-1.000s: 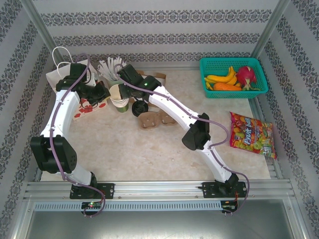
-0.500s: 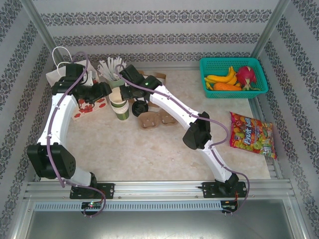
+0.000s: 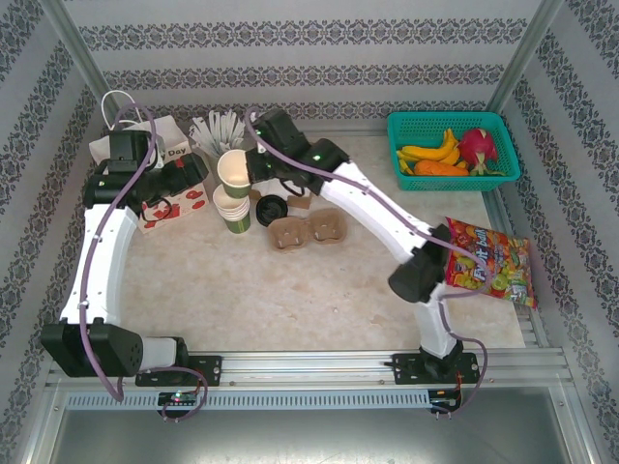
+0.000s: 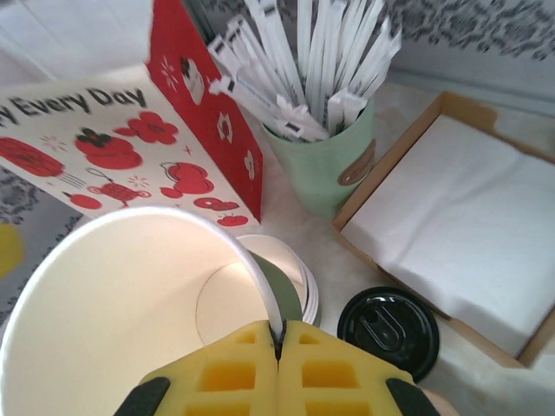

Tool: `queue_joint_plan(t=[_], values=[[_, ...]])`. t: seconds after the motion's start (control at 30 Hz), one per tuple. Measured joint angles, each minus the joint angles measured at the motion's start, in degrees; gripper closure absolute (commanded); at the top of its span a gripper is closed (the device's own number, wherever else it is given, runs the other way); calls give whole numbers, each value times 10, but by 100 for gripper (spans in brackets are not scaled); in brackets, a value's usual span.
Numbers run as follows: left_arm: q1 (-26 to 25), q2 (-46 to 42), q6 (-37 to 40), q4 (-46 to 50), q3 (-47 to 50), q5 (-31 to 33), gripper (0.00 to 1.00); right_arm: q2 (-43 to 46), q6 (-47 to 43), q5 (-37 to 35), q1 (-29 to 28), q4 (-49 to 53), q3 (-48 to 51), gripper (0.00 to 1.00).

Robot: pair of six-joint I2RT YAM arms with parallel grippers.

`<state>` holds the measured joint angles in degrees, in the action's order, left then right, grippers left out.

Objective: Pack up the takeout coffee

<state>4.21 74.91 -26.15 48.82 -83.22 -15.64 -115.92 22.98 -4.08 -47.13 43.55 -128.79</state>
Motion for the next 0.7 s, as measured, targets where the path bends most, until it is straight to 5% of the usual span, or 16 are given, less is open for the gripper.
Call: queue_joint_plan(t=[0.17, 0.47, 0.7], values=[[-18, -24, -30, 0, 32, -3, 0, 142, -5, -26, 0, -43, 167, 100], [-222, -62, -87, -49, 140, 5, 0, 357, 49, -87, 8, -59, 522, 100], [-278, -12, -101, -192, 268, -22, 0, 426, 82, -103, 13, -84, 707, 100]])
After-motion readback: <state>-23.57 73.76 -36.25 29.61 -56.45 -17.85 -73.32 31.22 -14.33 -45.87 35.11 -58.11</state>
